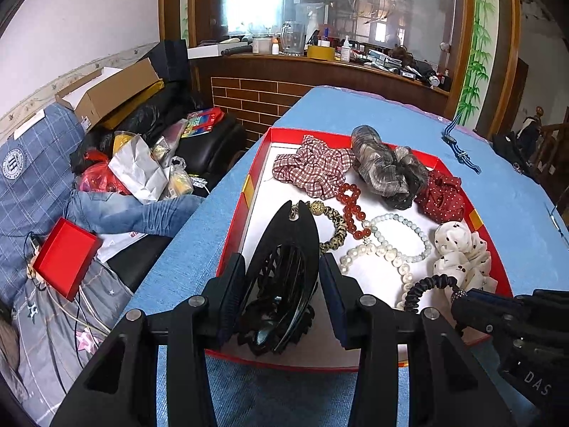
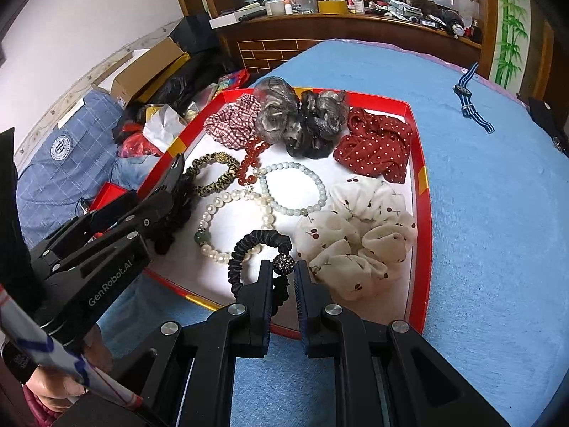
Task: Organize jewelry
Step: 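Open the left gripper over the box while the right releases the black bracelet inside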
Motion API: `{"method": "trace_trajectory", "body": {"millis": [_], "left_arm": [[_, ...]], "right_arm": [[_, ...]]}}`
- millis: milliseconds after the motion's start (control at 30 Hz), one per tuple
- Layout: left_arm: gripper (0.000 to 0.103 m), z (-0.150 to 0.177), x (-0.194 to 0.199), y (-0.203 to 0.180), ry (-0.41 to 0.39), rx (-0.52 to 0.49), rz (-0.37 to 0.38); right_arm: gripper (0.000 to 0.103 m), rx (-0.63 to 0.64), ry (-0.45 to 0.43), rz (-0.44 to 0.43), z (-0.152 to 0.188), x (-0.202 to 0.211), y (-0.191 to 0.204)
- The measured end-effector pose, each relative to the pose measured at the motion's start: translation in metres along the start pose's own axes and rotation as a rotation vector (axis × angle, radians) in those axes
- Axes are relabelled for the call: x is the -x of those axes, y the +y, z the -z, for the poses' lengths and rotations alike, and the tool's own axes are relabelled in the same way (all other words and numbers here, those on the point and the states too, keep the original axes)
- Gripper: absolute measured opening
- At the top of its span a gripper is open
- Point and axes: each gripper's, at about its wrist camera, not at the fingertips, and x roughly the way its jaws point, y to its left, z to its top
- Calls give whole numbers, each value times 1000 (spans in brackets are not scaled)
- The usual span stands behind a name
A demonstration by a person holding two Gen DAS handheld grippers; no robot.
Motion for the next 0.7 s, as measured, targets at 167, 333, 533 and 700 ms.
{"method": "trace_trajectory", "body": {"millis": [167, 333, 533, 700], "left_arm": [[42, 1, -1, 1, 0, -2, -7], [42, 2, 1, 0, -13, -17, -27], [42, 1, 9, -9, -41, -36, -56], [43, 2, 17, -13, -60, -48, -76]], "right_arm": [[14, -1, 8, 1, 2, -2, 0], [16, -7, 26, 3, 5, -5, -4], [29, -13, 16, -5, 7, 1, -7], [34, -15, -16, -4, 7, 15, -6]]}}
